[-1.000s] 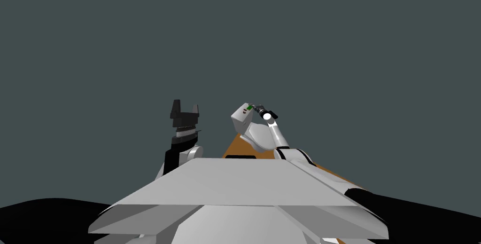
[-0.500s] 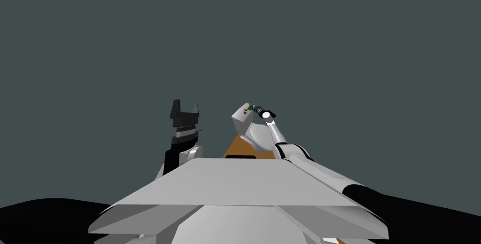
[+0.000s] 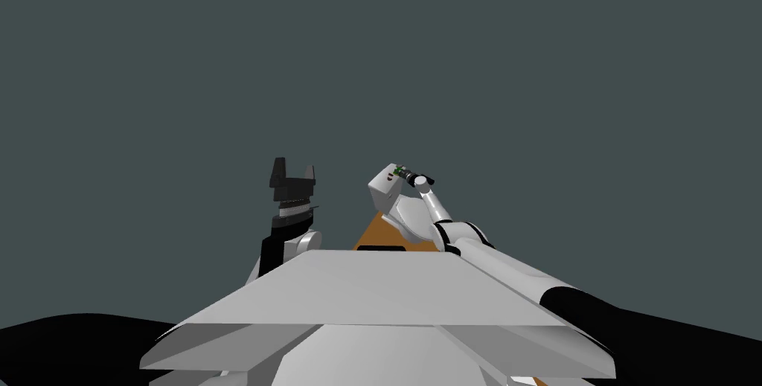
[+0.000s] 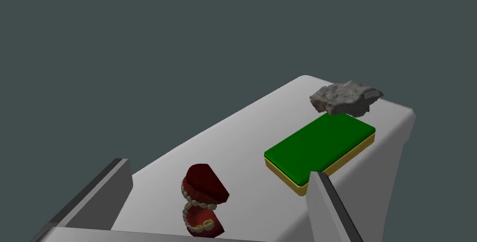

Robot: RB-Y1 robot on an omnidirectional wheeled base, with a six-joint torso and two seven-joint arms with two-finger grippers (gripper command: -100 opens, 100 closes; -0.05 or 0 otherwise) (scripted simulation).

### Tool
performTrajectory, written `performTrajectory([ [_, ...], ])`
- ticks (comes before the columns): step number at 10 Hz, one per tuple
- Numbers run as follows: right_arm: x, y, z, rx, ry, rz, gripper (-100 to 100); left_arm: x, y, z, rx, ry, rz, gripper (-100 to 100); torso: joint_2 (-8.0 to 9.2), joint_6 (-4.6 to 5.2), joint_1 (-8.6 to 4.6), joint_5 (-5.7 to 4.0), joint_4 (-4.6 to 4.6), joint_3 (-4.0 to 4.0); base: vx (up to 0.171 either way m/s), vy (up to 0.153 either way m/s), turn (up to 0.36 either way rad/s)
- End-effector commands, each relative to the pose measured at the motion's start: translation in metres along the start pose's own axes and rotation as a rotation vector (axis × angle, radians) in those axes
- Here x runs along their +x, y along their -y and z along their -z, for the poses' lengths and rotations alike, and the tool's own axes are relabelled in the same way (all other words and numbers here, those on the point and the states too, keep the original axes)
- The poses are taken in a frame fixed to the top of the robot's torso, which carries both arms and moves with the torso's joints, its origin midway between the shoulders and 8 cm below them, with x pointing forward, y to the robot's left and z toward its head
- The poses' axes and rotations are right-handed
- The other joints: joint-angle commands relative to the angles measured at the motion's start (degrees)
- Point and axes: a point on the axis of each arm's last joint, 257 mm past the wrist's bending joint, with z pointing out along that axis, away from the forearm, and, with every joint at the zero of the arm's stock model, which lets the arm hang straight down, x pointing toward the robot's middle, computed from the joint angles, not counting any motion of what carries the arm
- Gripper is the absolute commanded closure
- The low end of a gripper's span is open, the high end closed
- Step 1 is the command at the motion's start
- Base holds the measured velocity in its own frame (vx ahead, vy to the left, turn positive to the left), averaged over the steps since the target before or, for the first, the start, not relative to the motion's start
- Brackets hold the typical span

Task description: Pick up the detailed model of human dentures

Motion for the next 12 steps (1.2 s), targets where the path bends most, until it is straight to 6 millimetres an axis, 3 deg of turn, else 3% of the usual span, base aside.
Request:
performTrajectory([
  [1,-0.004,0.007,-0.006,0.028,0.029,-0.065,-100,0.0,0.0,0.0,0.0,0.0,0.0,0,0.0,0.0,0.0,0.0,0.0,0.0,0.02,0.007,0.049],
  [2,-0.021,0.002,-0.006,0.016,0.059,-0.078,-100,0.0,0.0,0.0,0.0,0.0,0.0,0,-0.01,-0.01,0.0,0.0,0.0,0.0,0.02,0.004,0.025],
  [7,-0.038,0.012,-0.015,0.062,0.142,-0.241,-100,0.0,0.0,0.0,0.0,0.0,0.0,0,-0.01,0.01,-0.01,0.0,0.0,-0.01,0.023,0.006,0.032],
  [12,-0.064,0.01,-0.014,0.067,0.231,-0.385,-100,0.0,0.0,0.0,0.0,0.0,0.0,0,-0.03,0.02,-0.03,-0.01,-0.01,-0.02,0.028,0.004,0.031],
])
